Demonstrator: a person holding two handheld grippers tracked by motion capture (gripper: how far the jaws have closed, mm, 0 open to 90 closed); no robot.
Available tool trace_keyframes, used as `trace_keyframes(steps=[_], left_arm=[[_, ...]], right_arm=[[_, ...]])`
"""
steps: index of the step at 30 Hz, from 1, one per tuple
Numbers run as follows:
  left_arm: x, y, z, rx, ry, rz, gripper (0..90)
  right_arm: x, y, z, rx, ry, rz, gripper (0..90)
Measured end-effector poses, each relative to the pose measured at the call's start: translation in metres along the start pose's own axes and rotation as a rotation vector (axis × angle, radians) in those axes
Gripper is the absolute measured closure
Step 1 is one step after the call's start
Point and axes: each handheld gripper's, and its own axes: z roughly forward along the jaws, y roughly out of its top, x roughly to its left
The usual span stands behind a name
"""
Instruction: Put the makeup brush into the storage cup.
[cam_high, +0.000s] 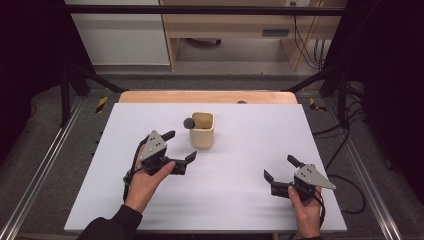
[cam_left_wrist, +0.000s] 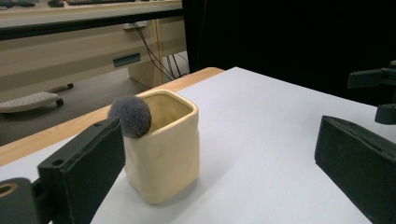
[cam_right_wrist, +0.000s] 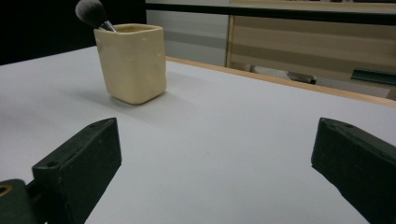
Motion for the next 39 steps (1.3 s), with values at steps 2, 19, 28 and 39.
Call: trace_keyframes(steps=[2,19,28,39], left_arm=[[0.000,-0.003,-0.002,0.002,0.001,0.003,1.6],[0.012,-0.017,-0.037,-0.022,0.021,0.005,1.4],[0.030,-0.030,-0.069,-0.037,0.066,-0.016,1.5],[0.050,-0.040,-0.103,-0.076,0.124,-0.001,1.6]], right_arm=[[0.000,0.001,0.000,-0.007,0.011,0.011,1.8],[0.004,0.010,0.002,0.042,0.007,0.022,2.5],[-0.005,0.025,-0.006,0.077,-0.006,0.001,2.8],[-0.019,0.030,-0.018,0.071,-0.019,-0.015,2.6]])
